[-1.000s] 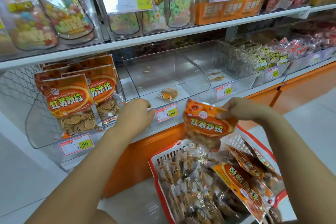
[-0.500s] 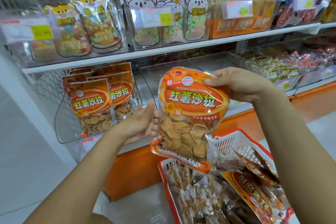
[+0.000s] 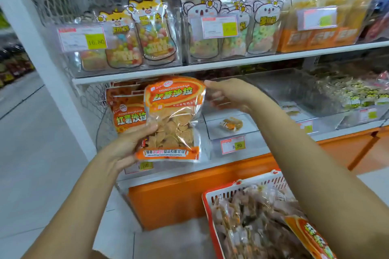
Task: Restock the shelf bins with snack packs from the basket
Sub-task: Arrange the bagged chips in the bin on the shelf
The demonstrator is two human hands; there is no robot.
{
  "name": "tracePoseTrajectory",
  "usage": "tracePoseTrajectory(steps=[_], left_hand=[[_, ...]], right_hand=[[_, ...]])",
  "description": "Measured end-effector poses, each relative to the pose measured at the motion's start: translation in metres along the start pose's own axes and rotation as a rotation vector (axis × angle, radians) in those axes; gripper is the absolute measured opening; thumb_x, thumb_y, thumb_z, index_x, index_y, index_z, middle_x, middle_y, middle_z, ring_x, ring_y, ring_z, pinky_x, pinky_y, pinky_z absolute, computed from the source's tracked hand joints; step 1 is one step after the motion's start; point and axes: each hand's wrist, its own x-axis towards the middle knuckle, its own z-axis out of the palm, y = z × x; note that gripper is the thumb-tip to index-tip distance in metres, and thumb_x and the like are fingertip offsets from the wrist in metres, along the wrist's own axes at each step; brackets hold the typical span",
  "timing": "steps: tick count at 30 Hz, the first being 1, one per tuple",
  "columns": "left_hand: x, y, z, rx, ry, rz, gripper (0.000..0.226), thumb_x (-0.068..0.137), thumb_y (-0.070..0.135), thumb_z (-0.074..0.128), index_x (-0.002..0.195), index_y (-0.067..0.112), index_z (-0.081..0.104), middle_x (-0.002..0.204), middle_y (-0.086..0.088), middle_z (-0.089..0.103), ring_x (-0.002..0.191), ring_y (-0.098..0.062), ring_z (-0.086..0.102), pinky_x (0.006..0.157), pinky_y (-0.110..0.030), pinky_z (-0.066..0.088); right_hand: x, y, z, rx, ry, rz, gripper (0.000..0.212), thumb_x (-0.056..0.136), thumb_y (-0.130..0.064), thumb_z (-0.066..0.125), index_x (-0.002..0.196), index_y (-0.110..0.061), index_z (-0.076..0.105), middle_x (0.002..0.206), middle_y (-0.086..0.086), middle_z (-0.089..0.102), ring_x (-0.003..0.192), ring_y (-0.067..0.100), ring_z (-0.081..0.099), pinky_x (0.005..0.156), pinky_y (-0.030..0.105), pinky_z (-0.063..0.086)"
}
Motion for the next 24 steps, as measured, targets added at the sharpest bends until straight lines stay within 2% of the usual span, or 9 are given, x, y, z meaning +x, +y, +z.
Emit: tracePoseTrajectory(steps=[2, 4, 6, 8, 11, 16, 19, 21, 24], left_hand=[[0.002, 0.006, -0.016, -0.027, 0.070, -0.030, 0.086, 0.013, 0.035, 0.099, 0.092, 0.009, 0.073, 0.096, -0.015, 0.073, 0.078, -0.025, 0.073, 0.061, -0.036, 0.060], [0.001, 0.013, -0.027, -0.033, 0.094, -0.070, 0.085, 0.014, 0.033, 0.098, 0.091, 0.007, 0.073, 0.092, -0.016, 0.074, 0.075, -0.026, 0.073, 0.056, -0.036, 0.059], [0.004, 0.016, -0.038, -0.013, 0.135, -0.079, 0.068, 0.036, 0.030, 0.096, 0.095, 0.005, 0.072, 0.093, -0.017, 0.073, 0.073, -0.026, 0.073, 0.056, -0.036, 0.059], [0.013, 0.013, -0.047, 0.041, 0.251, -0.017, 0.054, 0.062, 0.023, 0.079, 0.110, 0.002, 0.066, 0.104, -0.020, 0.070, 0.076, -0.024, 0.072, 0.063, -0.034, 0.060], [0.026, 0.005, -0.051, 0.172, 0.380, 0.083, 0.041, 0.070, 0.015, 0.074, 0.109, 0.004, 0.064, 0.102, -0.020, 0.070, 0.071, -0.020, 0.071, 0.059, -0.026, 0.058], [0.050, -0.014, -0.035, 0.464, 0.394, 0.127, 0.028, 0.075, 0.015, 0.078, 0.100, 0.018, 0.067, 0.100, -0.006, 0.073, 0.094, -0.022, 0.069, 0.090, -0.039, 0.053], [0.064, -0.023, -0.032, 0.599, 0.443, 0.143, 0.031, 0.073, 0.026, 0.081, 0.101, 0.022, 0.068, 0.097, 0.002, 0.073, 0.091, -0.017, 0.068, 0.083, -0.036, 0.054], [0.068, -0.027, -0.033, 0.676, 0.439, 0.123, 0.030, 0.074, 0.030, 0.080, 0.100, 0.020, 0.069, 0.091, 0.004, 0.072, 0.084, -0.015, 0.067, 0.070, -0.029, 0.051], [0.075, -0.032, -0.037, 0.901, 0.474, 0.078, 0.026, 0.076, 0.033, 0.078, 0.077, 0.014, 0.062, 0.074, 0.001, 0.065, 0.074, -0.019, 0.060, 0.062, -0.028, 0.040]], right_hand=[[0.009, 0.016, 0.013, -0.042, 0.054, 0.002, 0.061, 0.087, -0.047, 0.063, 0.130, -0.008, 0.047, 0.105, 0.009, 0.065, 0.074, 0.013, 0.062, 0.063, 0.025, 0.056], [0.019, 0.034, 0.027, -0.028, 0.107, 0.004, 0.071, 0.087, -0.045, 0.064, 0.139, -0.006, 0.034, 0.117, 0.012, 0.059, 0.081, 0.016, 0.062, 0.077, 0.034, 0.056], [0.026, 0.048, 0.039, -0.092, 0.124, 0.000, 0.064, 0.087, -0.039, 0.066, 0.135, -0.006, 0.040, 0.113, 0.007, 0.056, 0.090, 0.020, 0.060, 0.085, 0.037, 0.052], [0.033, 0.059, 0.047, -0.310, 0.140, -0.034, 0.051, 0.087, -0.037, 0.067, 0.123, -0.003, 0.054, 0.107, 0.007, 0.059, 0.098, 0.023, 0.060, 0.087, 0.036, 0.048], [0.043, 0.067, 0.057, -0.522, 0.233, -0.173, 0.038, 0.086, -0.026, 0.067, 0.115, -0.003, 0.061, 0.112, 0.013, 0.065, 0.104, 0.027, 0.060, 0.086, 0.032, 0.045], [0.049, 0.079, 0.065, -0.641, 0.218, -0.281, 0.051, 0.086, -0.014, 0.067, 0.133, -0.012, 0.049, 0.128, 0.013, 0.050, 0.109, 0.027, 0.055, 0.089, 0.028, 0.040], [0.050, 0.088, 0.062, -0.665, 0.217, -0.303, 0.057, 0.086, -0.006, 0.064, 0.138, -0.019, 0.045, 0.128, 0.010, 0.049, 0.107, 0.025, 0.055, 0.088, 0.028, 0.041], [0.051, 0.090, 0.062, -0.654, 0.220, -0.316, 0.059, 0.087, -0.003, 0.063, 0.139, -0.021, 0.044, 0.130, 0.009, 0.048, 0.108, 0.025, 0.055, 0.089, 0.029, 0.042], [0.052, 0.091, 0.062, -0.657, 0.216, -0.321, 0.060, 0.087, -0.003, 0.062, 0.140, -0.022, 0.043, 0.130, 0.009, 0.047, 0.106, 0.026, 0.057, 0.089, 0.029, 0.044]])
